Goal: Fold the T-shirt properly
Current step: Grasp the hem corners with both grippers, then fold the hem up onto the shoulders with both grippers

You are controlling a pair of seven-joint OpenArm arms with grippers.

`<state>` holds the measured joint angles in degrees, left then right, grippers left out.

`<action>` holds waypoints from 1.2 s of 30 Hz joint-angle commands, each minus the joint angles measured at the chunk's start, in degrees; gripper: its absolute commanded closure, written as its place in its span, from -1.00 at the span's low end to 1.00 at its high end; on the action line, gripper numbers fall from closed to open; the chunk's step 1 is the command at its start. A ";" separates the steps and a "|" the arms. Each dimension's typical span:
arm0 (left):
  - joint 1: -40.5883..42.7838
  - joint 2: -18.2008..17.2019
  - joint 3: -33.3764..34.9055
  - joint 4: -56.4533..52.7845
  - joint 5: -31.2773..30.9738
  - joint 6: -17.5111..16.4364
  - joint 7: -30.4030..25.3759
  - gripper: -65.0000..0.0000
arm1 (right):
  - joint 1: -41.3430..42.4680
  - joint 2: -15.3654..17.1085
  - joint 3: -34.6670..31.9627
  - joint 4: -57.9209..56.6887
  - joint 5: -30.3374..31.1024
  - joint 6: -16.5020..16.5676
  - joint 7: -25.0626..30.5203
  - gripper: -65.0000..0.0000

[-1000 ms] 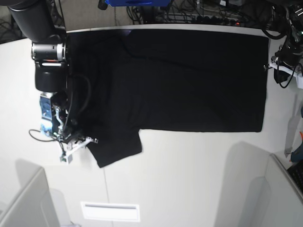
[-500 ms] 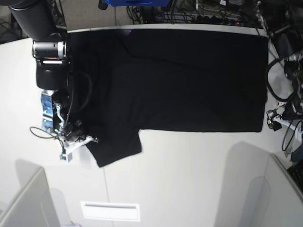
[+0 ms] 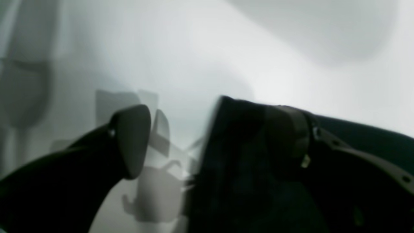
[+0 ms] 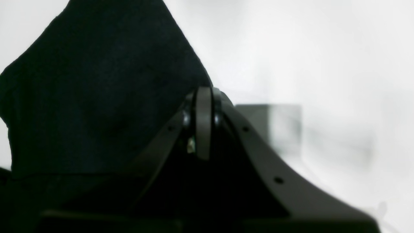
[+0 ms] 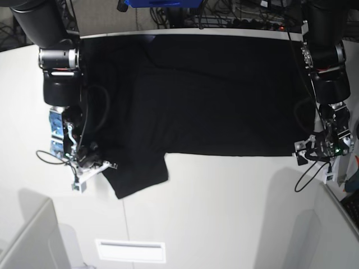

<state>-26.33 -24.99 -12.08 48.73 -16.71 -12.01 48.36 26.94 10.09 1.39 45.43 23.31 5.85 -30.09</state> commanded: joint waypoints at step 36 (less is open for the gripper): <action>4.74 0.86 -9.07 13.12 -0.48 -11.51 6.72 1.00 | -7.91 0.59 0.15 26.53 0.03 -0.09 -0.99 1.00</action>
<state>-19.70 -22.92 -20.97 60.49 -16.47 -23.00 56.34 17.58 10.11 1.28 70.98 22.81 5.67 -32.40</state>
